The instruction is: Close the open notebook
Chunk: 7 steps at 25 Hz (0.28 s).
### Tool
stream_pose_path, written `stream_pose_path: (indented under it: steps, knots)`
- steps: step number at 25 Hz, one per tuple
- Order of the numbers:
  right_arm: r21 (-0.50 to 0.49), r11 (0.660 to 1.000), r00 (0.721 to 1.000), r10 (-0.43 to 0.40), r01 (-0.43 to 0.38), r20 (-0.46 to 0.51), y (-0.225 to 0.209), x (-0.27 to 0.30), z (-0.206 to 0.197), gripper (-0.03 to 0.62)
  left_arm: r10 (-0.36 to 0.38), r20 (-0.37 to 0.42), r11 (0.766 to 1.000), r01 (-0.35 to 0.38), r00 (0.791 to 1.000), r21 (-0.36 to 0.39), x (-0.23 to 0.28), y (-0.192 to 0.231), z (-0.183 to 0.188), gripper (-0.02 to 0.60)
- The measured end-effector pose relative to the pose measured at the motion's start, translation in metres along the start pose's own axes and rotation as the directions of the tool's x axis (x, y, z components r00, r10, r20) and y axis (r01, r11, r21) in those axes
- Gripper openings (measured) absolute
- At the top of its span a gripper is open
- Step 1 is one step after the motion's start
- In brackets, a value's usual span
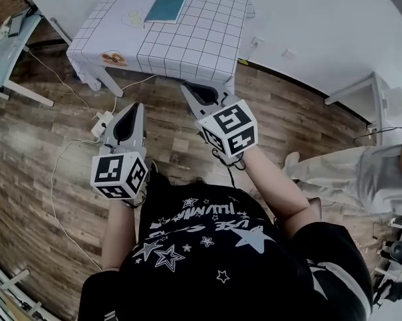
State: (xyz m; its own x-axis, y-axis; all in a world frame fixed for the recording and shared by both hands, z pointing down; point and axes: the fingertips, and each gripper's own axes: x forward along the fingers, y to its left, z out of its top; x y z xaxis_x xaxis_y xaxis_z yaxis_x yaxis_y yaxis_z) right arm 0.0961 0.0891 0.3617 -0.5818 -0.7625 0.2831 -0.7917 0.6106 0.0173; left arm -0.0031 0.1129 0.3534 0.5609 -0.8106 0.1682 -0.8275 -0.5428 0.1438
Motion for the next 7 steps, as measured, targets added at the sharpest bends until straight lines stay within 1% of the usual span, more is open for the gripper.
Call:
stream_pose_path:
  steps: [7]
  knots:
    - [-0.013, 1.0, 1.0, 0.01, -0.01, -0.004, -0.002, -0.042, -0.014, 0.014, 0.018, 0.007, 1.0, -0.018, 1.0, -0.004, -0.011, -0.042, -0.01, 0.009]
